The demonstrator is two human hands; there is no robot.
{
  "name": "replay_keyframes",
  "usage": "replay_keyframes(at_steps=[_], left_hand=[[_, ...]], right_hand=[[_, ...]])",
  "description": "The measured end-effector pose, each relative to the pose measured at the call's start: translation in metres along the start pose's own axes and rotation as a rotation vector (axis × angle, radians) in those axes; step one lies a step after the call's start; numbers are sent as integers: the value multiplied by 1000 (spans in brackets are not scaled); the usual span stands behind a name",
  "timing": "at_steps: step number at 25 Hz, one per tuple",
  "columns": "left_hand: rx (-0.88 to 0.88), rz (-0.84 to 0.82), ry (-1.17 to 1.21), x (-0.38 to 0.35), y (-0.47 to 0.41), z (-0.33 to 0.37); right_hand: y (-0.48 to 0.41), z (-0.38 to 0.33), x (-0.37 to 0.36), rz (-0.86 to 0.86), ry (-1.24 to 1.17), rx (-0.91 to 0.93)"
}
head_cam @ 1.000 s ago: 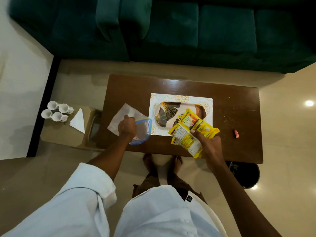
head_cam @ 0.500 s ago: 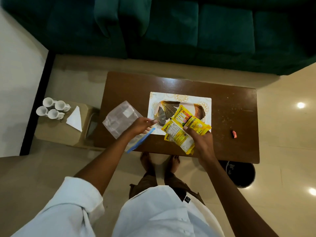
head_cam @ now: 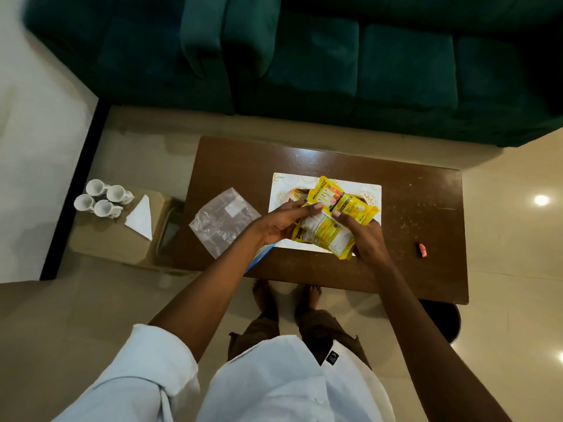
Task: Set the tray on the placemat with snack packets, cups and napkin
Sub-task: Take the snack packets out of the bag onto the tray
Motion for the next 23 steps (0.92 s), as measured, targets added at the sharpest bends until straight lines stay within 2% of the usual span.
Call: replay_keyframes(at_steps=[2, 3, 5, 6, 7, 10, 11, 13, 16, 19, 21, 23], left_hand=[[-10, 97, 14, -9, -7, -4], [-42, 218, -55, -14, -9, -8], [-154, 576, -341, -25, -15, -18], [-196, 684, -488, -33, -21, -27], [-211, 683, -584, -42, -28, -37], [-80, 377, -521, -69, -59, -62], [-70, 348, -519, -73, -71, -64], [-106, 379, -527, -71, -99, -60], [-140, 440, -384, -53, -141, -52], [-132, 612, -267, -22, -181, -50], [-118, 727, -96, 0, -201, -51], [-62, 768, 47, 32, -218, -58]], right_hand=[[-9, 10, 11, -16, 7, -30], [-12, 16, 17, 4, 34, -43], [-21, 29, 30, 106, 168, -64], [-27, 34, 38, 166, 267, -73], [-35, 38, 44, 226, 373, -77], [-58, 44, 54, 269, 653, -88], [-65, 43, 53, 252, 725, -77], [-81, 44, 50, 216, 786, -36], [-103, 55, 44, 166, 766, 20], [-125, 78, 32, 88, 728, 116], [-141, 97, 24, 6, 700, 156], [-162, 122, 21, -26, 685, 169]])
Point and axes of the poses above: each hand's wrist, its own y-axis away from the middle knuckle, its own x-axis out of the back of the hand, z = x × y, the point moved 2 cm from there along -y, towards the middle knuckle, and after that the axes turned 6 degrees about x, right-handed, at the moved point
